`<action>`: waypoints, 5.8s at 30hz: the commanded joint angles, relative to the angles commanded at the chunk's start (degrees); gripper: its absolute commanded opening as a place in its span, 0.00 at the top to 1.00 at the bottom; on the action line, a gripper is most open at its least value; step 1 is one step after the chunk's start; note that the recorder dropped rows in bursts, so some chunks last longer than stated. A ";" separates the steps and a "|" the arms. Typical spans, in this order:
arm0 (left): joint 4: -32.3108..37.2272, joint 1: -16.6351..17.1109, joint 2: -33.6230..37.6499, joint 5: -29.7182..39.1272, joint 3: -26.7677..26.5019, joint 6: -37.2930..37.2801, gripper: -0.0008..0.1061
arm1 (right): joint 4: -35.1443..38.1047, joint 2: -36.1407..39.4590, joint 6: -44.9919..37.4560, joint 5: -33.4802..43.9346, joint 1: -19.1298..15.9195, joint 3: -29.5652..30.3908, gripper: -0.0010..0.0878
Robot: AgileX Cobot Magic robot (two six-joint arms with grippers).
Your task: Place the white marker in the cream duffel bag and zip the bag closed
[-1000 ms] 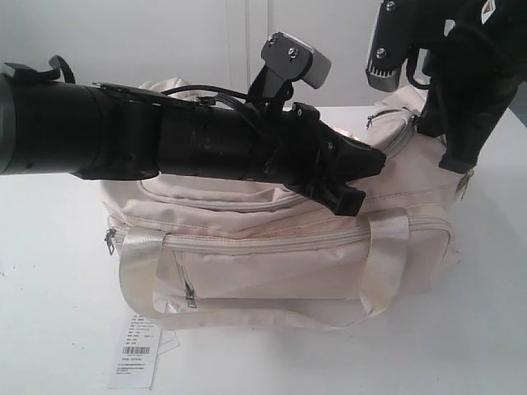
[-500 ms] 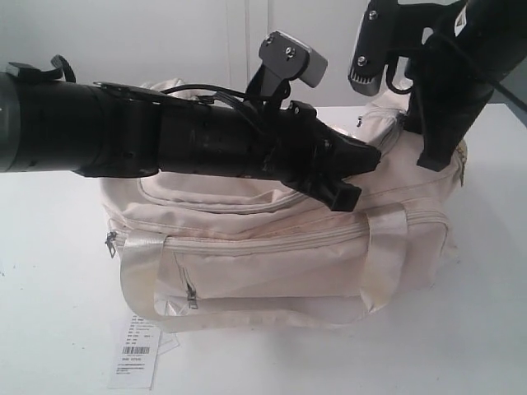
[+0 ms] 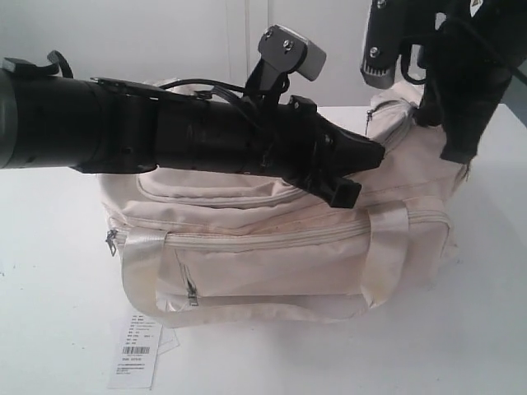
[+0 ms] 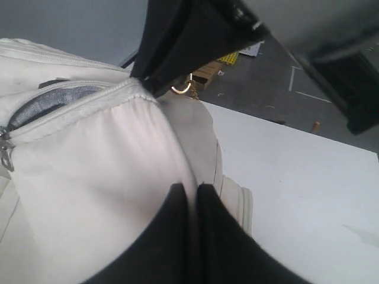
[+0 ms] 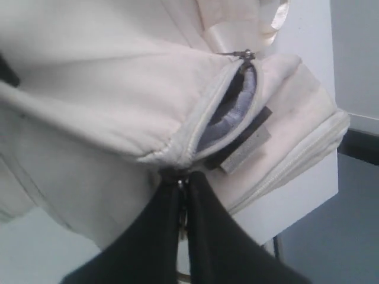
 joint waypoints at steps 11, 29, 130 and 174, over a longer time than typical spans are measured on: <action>2.44 0.00 0.00 -0.13 0.00 -0.48 0.99 | 5.01 0.60 -5.74 -8.26 0.00 0.00 0.99; 3.72 0.00 0.00 0.30 0.00 -0.64 0.99 | 3.09 2.95 4.72 -14.90 -4.01 0.00 0.99; 10.03 0.00 -1.70 1.37 0.00 -3.21 0.99 | 38.79 3.13 40.88 6.53 -12.86 0.04 0.31; 10.03 0.00 -1.70 1.26 0.00 -3.21 0.99 | 41.09 2.57 34.94 0.79 -12.86 -0.16 0.99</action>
